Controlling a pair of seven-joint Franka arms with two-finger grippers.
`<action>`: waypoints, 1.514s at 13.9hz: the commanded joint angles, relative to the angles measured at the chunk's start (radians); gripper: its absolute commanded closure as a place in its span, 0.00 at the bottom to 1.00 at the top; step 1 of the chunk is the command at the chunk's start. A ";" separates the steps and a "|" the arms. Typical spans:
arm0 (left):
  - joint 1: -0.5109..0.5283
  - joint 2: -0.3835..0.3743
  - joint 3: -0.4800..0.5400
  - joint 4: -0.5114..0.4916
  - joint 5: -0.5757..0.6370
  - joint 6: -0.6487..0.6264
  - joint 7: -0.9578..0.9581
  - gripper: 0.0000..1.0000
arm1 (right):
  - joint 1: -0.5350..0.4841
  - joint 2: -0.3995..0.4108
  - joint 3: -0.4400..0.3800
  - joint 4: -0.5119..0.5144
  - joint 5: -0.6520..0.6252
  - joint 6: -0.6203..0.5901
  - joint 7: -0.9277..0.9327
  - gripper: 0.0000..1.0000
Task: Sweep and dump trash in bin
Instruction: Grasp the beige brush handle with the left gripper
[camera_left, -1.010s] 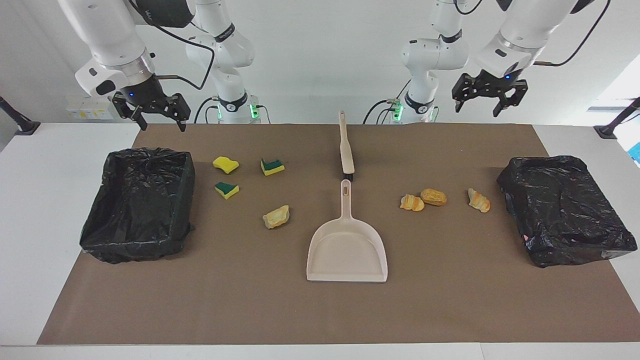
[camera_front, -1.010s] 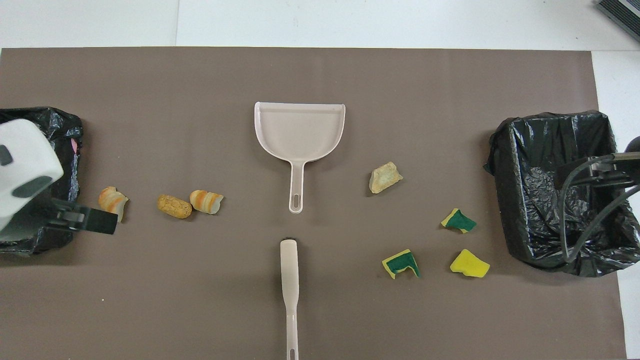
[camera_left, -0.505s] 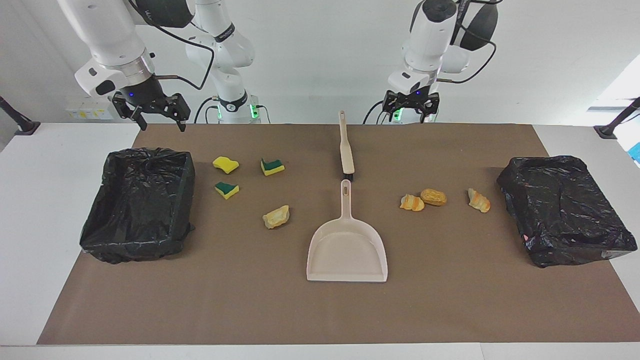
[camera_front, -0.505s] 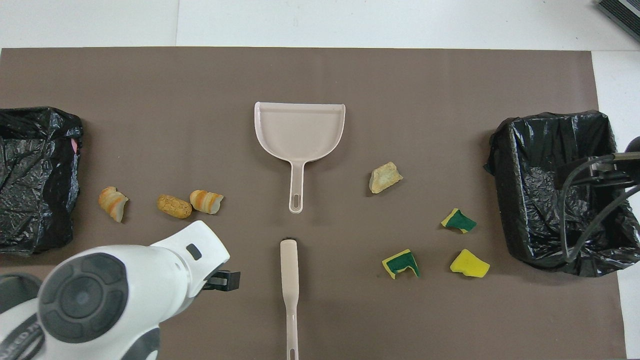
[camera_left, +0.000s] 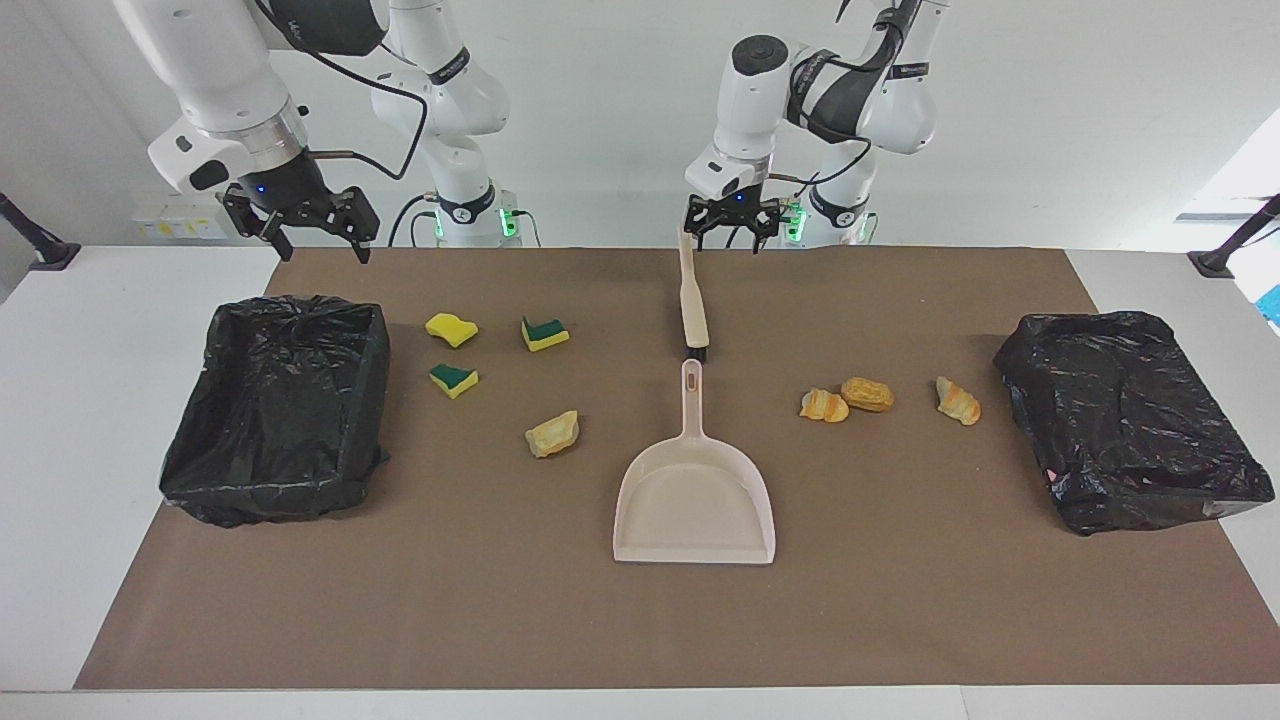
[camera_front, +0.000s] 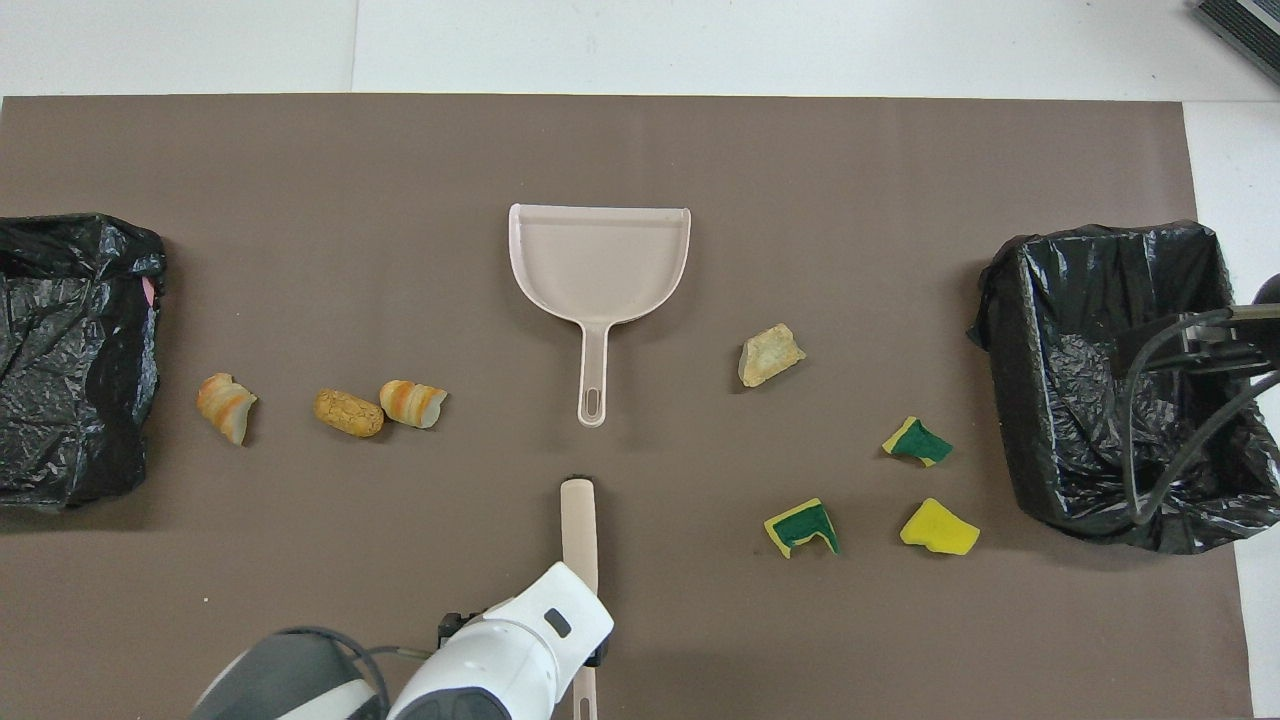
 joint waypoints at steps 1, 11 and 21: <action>-0.106 0.024 0.020 -0.076 -0.008 0.107 -0.110 0.00 | -0.015 -0.022 0.000 -0.028 0.017 0.029 0.004 0.00; -0.200 0.131 0.022 -0.081 -0.010 0.173 -0.211 0.60 | -0.013 -0.022 0.000 -0.028 0.017 0.029 0.004 0.00; -0.039 0.105 0.031 0.062 0.108 -0.138 -0.207 1.00 | 0.102 0.011 0.031 -0.111 0.093 0.210 -0.010 0.00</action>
